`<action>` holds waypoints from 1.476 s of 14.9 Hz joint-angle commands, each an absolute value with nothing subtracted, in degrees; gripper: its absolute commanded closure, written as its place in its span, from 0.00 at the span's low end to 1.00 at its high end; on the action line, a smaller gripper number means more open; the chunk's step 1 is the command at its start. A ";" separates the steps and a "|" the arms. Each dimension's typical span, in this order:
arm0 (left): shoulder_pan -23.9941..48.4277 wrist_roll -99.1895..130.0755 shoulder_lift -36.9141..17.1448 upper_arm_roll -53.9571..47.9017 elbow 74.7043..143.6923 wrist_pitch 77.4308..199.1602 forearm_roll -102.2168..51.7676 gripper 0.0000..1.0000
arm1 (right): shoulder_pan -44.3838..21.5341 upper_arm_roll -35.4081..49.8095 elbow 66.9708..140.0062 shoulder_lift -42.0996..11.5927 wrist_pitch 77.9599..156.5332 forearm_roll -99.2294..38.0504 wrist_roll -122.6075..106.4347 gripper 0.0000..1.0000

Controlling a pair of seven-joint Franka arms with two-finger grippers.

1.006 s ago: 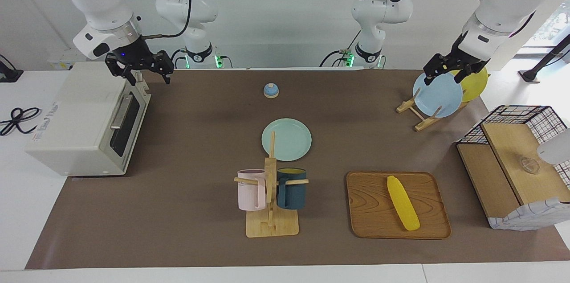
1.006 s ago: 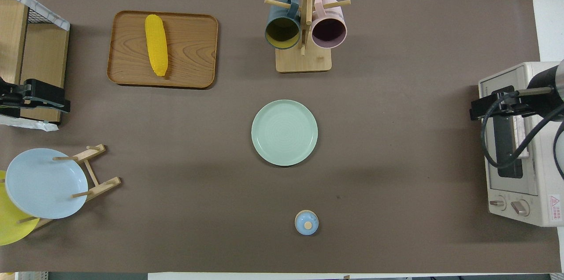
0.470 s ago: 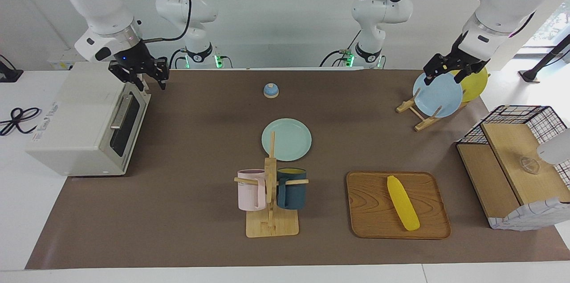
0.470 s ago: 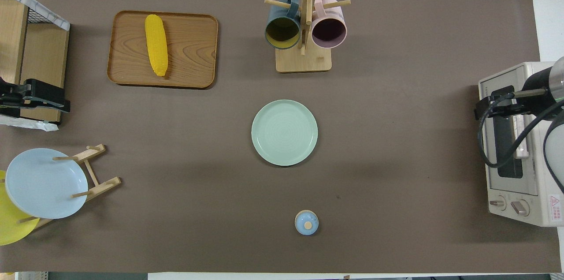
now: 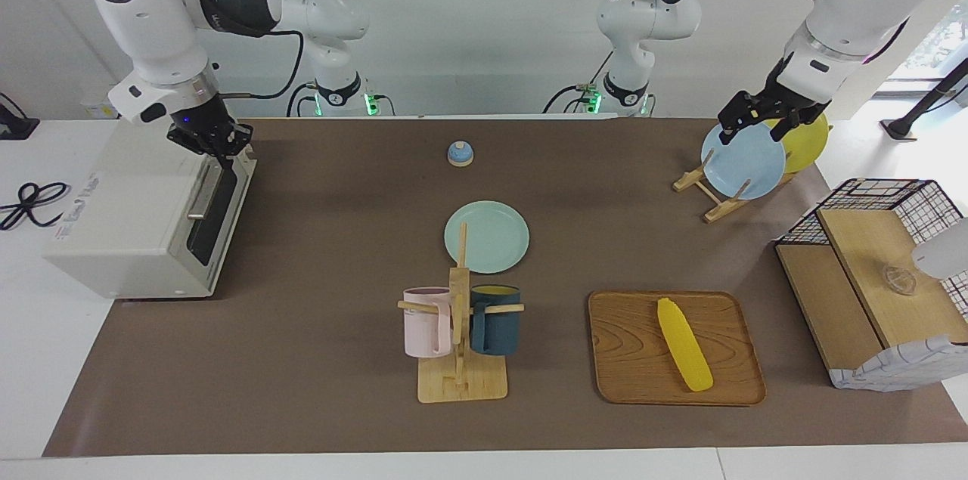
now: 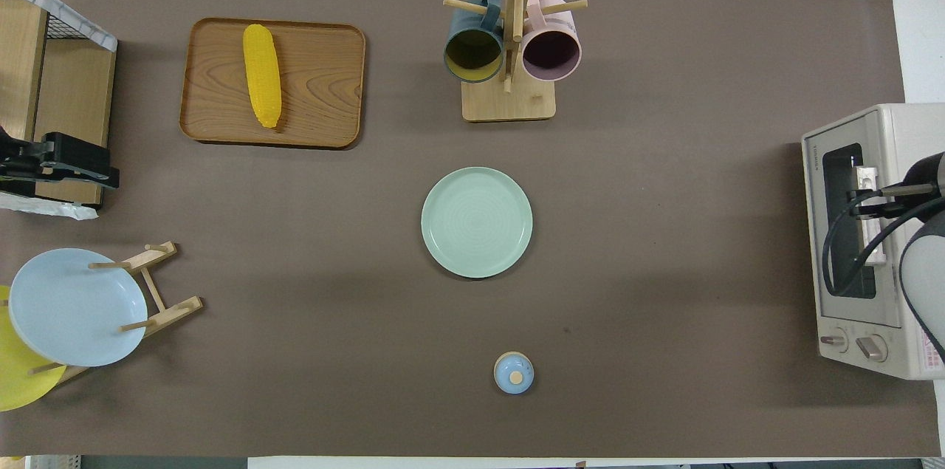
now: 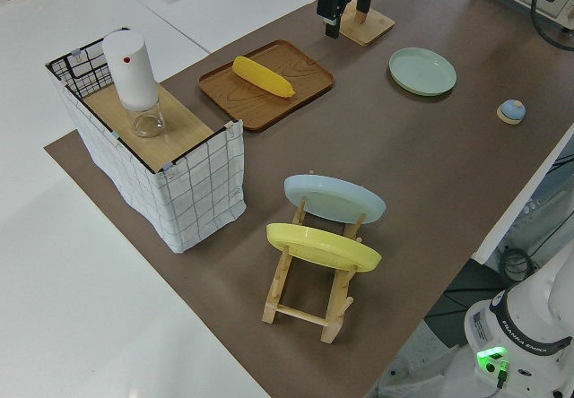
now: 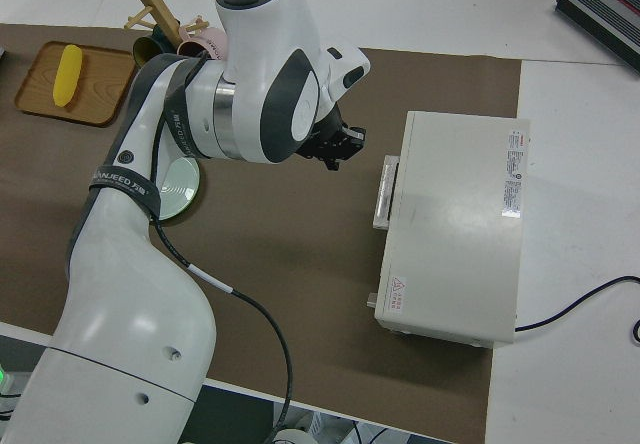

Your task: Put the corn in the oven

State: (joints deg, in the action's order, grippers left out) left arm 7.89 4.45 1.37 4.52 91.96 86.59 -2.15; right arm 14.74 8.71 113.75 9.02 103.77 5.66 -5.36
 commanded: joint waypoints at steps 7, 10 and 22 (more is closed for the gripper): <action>8.00 4.39 2.55 4.31 93.25 86.84 -0.97 0.00 | 20.65 8.88 120.41 8.97 111.62 6.15 -8.17 1.00; 8.00 4.31 2.55 4.31 93.25 86.75 -0.97 0.00 | 21.53 8.88 120.50 8.09 112.67 6.15 -9.75 1.00; 8.00 4.48 2.55 4.22 93.34 86.92 -0.97 0.00 | 22.50 8.88 122.17 7.65 114.52 6.15 -15.21 1.00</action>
